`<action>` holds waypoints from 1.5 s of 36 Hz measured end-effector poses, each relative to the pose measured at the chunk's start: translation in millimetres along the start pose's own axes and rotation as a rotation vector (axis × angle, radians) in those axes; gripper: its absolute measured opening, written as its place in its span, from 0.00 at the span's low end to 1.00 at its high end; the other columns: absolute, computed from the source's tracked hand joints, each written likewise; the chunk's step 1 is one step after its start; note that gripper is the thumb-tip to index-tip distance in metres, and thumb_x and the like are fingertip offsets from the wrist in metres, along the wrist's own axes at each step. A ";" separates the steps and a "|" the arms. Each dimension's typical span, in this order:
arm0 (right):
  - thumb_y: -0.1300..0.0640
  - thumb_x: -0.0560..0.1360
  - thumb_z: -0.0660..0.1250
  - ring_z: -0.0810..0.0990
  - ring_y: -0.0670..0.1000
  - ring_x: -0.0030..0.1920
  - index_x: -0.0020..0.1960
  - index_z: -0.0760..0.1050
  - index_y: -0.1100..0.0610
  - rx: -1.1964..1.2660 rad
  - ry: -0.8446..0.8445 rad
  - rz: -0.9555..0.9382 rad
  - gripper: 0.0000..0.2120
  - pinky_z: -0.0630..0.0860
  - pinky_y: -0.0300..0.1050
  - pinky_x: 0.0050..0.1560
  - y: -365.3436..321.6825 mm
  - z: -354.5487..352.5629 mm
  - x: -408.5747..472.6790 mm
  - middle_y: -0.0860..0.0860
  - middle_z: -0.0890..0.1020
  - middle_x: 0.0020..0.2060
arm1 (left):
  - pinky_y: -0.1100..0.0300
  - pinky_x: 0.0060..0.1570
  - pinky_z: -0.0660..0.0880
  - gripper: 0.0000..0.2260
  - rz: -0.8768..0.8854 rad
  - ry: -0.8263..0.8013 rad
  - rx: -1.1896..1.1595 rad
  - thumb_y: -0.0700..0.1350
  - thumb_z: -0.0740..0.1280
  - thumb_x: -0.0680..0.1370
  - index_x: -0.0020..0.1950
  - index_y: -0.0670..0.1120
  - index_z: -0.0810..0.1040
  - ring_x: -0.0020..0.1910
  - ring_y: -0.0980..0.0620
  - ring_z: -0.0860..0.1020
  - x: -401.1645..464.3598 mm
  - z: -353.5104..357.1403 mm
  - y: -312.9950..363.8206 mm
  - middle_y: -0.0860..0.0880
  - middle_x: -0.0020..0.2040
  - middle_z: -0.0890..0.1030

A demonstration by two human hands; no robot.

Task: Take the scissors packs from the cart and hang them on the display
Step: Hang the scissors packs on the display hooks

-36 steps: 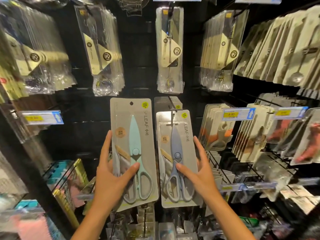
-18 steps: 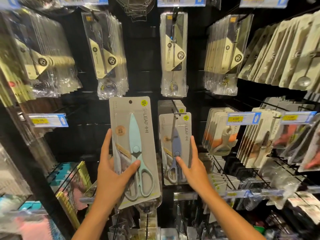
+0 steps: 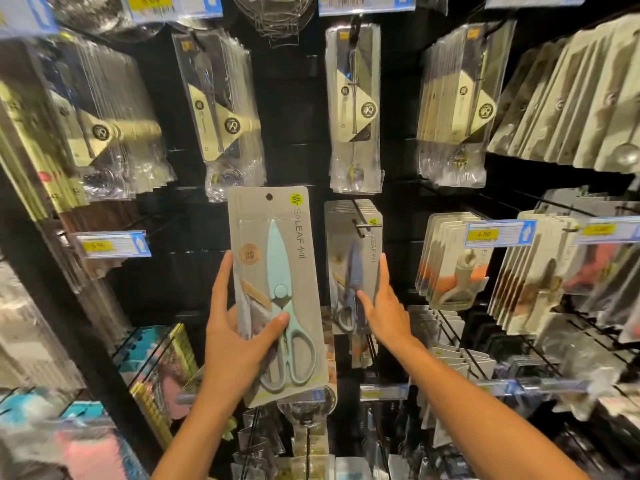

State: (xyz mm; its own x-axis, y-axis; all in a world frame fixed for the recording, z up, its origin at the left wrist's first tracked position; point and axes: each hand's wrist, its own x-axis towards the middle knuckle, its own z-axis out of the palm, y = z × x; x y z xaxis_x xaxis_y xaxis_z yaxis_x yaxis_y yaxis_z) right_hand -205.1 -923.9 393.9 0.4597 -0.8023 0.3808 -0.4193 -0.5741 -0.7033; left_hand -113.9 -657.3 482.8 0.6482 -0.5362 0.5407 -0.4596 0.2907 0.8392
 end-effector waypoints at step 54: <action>0.59 0.80 0.69 0.84 0.57 0.41 0.80 0.61 0.42 0.462 -0.063 -0.074 0.32 0.83 0.58 0.48 -2.9 -84.9 -100.7 0.45 0.86 0.46 | 0.43 0.62 0.80 0.57 -0.172 -0.497 0.152 0.48 0.83 0.69 0.80 0.70 0.43 0.59 0.57 0.84 11.1 75.6 -40.0 0.57 0.66 0.81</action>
State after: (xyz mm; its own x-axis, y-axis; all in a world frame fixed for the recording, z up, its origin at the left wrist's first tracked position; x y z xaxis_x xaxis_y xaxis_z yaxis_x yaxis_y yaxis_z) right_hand -316.6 -855.3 408.5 0.5280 -0.7422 0.4127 0.0021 -0.4849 -0.8746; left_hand -134.2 -734.8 450.9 0.3739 -0.8862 0.2734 -0.4791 0.0678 0.8751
